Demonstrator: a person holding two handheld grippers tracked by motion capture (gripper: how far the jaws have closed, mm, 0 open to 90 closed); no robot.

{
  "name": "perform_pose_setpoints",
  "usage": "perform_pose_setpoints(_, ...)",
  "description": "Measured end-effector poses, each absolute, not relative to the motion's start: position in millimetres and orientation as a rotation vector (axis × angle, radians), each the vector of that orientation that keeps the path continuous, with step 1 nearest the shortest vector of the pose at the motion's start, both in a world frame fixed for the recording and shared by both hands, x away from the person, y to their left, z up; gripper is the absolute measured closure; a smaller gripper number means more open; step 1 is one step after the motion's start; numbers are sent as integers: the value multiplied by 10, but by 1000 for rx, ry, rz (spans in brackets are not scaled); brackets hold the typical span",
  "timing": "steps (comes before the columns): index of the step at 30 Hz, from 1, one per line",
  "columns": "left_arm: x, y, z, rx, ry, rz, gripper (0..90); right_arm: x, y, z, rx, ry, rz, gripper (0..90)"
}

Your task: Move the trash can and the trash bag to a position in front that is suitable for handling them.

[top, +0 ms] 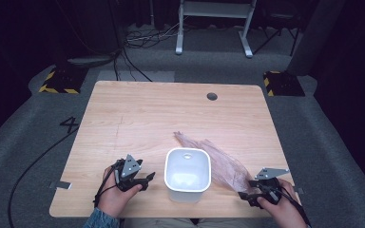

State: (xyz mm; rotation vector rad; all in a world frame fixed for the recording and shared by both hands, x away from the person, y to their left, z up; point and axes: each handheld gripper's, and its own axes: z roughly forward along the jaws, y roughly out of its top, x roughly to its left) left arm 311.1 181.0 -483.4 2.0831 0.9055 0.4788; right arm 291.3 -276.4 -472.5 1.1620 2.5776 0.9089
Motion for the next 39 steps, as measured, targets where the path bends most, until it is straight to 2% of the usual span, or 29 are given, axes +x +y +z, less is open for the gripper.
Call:
perform_pose_setpoints(5, 3099, 1794, -4829, 2091, 900, 487, 330, 2830, -2671, -4466, 966, 2557, 914, 339)
perform_pose_setpoints(10, 3082, 1793, -4824, 2088, 900, 490, 330, 3093, -2583, -4343, 936, 2492, 984, 330)
perform_pose_setpoints(15, 3066, 1799, -4837, 2093, 902, 487, 330, 3420, -2345, -4520, 898, 2536, 990, 281)
perform_pose_setpoints(19, 3046, 1811, -4836, 2092, 903, 486, 329, 3549, -2286, -4732, 915, 2569, 939, 257)
perform_pose_setpoints(24, 3047, 1823, -4839, 2093, 912, 485, 329, 3453, -2408, -4858, 972, 2585, 915, 252)
perform_pose_setpoints(30, 3054, 1827, -4829, 2085, 915, 484, 328, 3171, -2585, -4881, 1036, 2557, 876, 255)
perform_pose_setpoints(39, 3068, 1828, -4837, 2081, 920, 487, 328, 2897, -2676, -4624, 1034, 2515, 906, 256)
